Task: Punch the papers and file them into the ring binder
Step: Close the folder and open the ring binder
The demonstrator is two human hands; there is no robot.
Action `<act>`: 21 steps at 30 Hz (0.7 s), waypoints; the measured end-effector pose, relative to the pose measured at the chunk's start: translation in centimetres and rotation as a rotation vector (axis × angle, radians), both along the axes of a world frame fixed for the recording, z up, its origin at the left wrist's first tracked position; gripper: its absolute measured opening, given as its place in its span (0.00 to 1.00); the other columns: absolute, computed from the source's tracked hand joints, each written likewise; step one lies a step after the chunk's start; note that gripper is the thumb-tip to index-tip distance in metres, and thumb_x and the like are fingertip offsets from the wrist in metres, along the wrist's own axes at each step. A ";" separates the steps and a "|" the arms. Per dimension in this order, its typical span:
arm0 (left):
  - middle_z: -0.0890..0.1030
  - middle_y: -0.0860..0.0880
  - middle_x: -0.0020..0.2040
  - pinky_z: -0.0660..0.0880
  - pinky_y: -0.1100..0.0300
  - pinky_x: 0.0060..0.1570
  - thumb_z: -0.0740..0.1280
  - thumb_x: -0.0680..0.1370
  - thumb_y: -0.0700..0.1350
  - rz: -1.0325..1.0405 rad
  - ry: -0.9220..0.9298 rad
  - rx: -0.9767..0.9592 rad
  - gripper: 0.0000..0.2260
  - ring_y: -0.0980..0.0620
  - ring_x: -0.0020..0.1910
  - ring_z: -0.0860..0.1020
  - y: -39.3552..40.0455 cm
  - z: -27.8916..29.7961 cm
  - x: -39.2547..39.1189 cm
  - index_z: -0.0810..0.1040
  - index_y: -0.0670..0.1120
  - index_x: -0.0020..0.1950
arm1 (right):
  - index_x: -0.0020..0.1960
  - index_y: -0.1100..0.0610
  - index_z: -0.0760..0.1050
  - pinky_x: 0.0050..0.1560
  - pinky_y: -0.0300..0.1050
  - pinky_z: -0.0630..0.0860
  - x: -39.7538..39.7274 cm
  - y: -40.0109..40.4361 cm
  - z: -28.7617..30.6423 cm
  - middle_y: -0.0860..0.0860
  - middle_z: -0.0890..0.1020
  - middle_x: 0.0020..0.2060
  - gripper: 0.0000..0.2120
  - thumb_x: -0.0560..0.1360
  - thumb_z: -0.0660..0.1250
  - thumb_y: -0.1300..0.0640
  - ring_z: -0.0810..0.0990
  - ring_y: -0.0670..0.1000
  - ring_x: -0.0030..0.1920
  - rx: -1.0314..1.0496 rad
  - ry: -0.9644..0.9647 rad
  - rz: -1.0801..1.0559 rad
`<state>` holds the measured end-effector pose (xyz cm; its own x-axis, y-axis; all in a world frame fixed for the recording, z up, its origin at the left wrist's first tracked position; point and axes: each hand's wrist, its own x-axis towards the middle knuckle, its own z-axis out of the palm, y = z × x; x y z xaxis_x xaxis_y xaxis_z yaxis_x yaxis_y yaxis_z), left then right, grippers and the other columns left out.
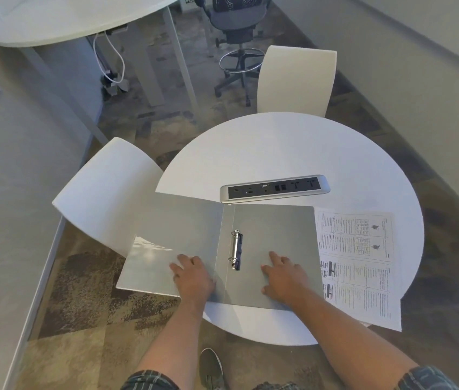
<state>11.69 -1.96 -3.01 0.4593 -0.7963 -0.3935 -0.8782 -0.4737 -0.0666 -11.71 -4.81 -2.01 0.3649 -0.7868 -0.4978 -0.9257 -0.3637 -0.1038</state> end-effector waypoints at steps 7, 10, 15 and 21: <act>0.53 0.41 0.78 0.57 0.32 0.74 0.65 0.78 0.36 -0.303 0.076 -0.001 0.31 0.34 0.80 0.48 -0.4 0.3 -2.5 0.59 0.56 0.76 | 0.76 0.60 0.63 0.62 0.54 0.75 1.6 -0.3 -0.4 0.56 0.54 0.81 0.31 0.75 0.68 0.64 0.71 0.59 0.71 -0.068 -0.064 0.162; 0.43 0.42 0.81 0.52 0.29 0.74 0.66 0.77 0.39 -0.260 0.219 0.080 0.35 0.35 0.81 0.40 -0.6 -0.2 -2.6 0.54 0.59 0.77 | 0.79 0.58 0.56 0.65 0.55 0.75 2.0 -1.1 -0.5 0.58 0.57 0.80 0.40 0.73 0.71 0.65 0.72 0.60 0.71 -0.032 -0.086 0.151; 0.35 0.45 0.82 0.50 0.28 0.73 0.63 0.76 0.37 -0.132 0.463 0.090 0.33 0.41 0.81 0.36 -1.0 -0.4 -2.5 0.57 0.59 0.77 | 0.83 0.52 0.45 0.68 0.55 0.71 2.8 -2.0 0.7 0.62 0.55 0.81 0.48 0.74 0.72 0.60 0.71 0.63 0.72 0.140 -0.060 0.152; 0.41 0.51 0.82 0.51 0.25 0.70 0.60 0.73 0.32 -0.055 0.667 0.016 0.32 0.41 0.82 0.38 -1.3 -0.2 -1.3 0.68 0.66 0.66 | 0.81 0.44 0.54 0.61 0.51 0.75 4.4 -3.6 2.4 0.62 0.74 0.68 0.44 0.73 0.75 0.52 0.77 0.61 0.64 0.289 -0.174 0.062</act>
